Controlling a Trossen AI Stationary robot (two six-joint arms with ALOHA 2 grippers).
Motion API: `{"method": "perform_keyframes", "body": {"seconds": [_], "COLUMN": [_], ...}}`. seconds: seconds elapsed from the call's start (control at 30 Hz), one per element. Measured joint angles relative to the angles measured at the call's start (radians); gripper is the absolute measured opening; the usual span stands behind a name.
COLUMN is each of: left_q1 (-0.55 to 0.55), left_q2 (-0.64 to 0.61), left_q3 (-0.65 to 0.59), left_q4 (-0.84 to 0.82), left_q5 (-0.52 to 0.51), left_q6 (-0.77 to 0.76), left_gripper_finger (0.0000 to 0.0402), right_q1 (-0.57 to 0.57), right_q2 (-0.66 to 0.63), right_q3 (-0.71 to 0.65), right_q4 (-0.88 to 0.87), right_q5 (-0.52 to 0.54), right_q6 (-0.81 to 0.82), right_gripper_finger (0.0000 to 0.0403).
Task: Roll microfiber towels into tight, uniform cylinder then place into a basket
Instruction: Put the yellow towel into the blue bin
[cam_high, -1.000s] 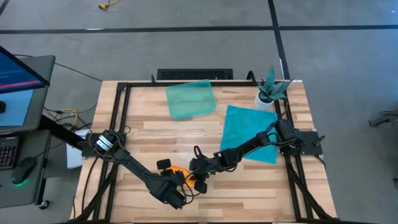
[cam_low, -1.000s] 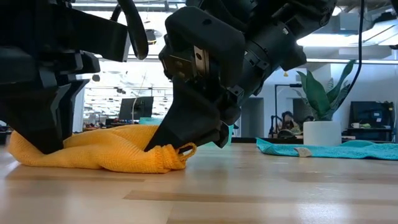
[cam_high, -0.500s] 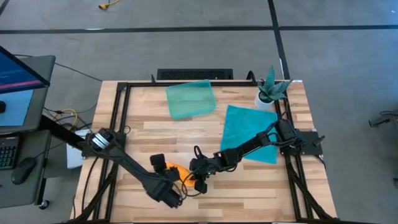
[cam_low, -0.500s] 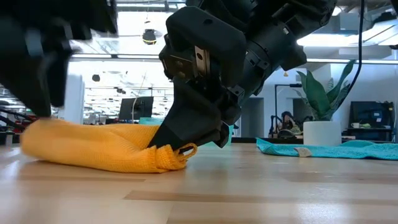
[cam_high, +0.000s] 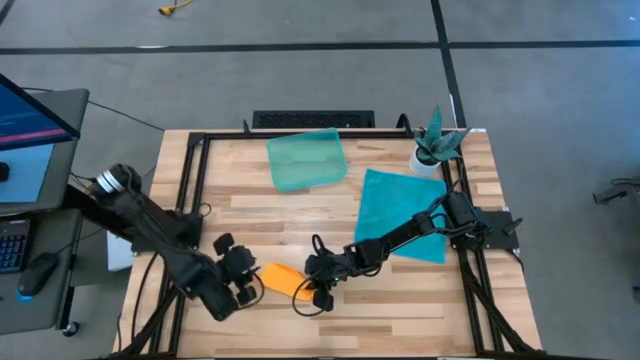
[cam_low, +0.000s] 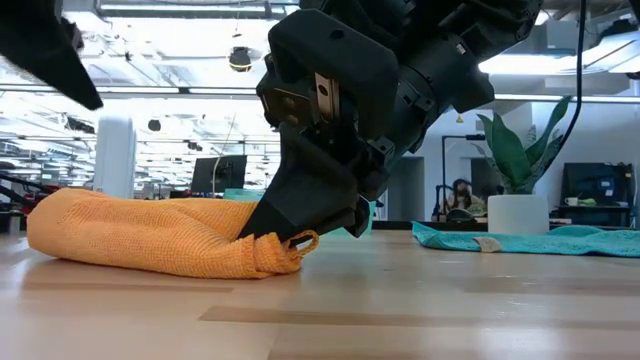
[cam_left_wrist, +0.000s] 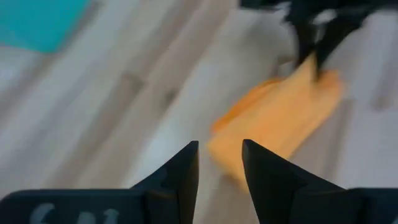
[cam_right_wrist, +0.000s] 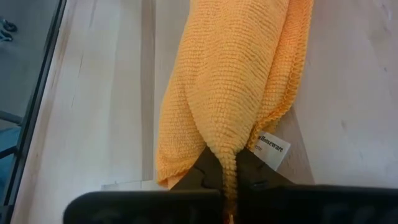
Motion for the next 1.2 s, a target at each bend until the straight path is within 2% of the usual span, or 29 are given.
{"method": "perform_keyframes", "body": {"seconds": [0.13,0.23,0.37,0.53,0.7,0.93,1.2], "left_q1": [-0.010,-0.008,0.010,0.036,0.062,0.086,0.103], "left_q2": [-0.102,-0.129,-0.129,-0.129,-0.123,-0.100,0.025], "left_q3": [-0.221,-0.345,-0.421,-0.427,-0.427,-0.428,-0.428], "left_q4": [0.425,0.671,0.827,0.838,0.827,0.718,0.790], "left_q5": [-0.017,0.005,0.035,0.043,0.065,0.104,0.207], "left_q6": [0.097,0.185,0.190,0.180,0.123,0.001,-0.020], "left_gripper_finger": [0.0107,0.0103,0.0103,0.0119,0.0164,0.0224,0.0236], "right_q1": [-0.001,-0.002,-0.002,-0.002,-0.002,-0.002,-0.002], "right_q2": [0.000,0.000,0.000,0.000,0.000,0.000,0.000], "right_q3": [0.000,-0.001,-0.002,-0.002,-0.002,-0.001,-0.001], "right_q4": [0.001,0.001,0.004,0.005,0.004,0.005,0.005], "right_q5": [-0.002,-0.002,-0.004,-0.004,-0.010,-0.015,-0.017], "right_q6": [0.000,0.000,0.000,0.000,0.000,0.000,0.000], "right_gripper_finger": [0.0024,0.0019,0.0018,0.0023,0.0017,0.0022,0.0026]}}
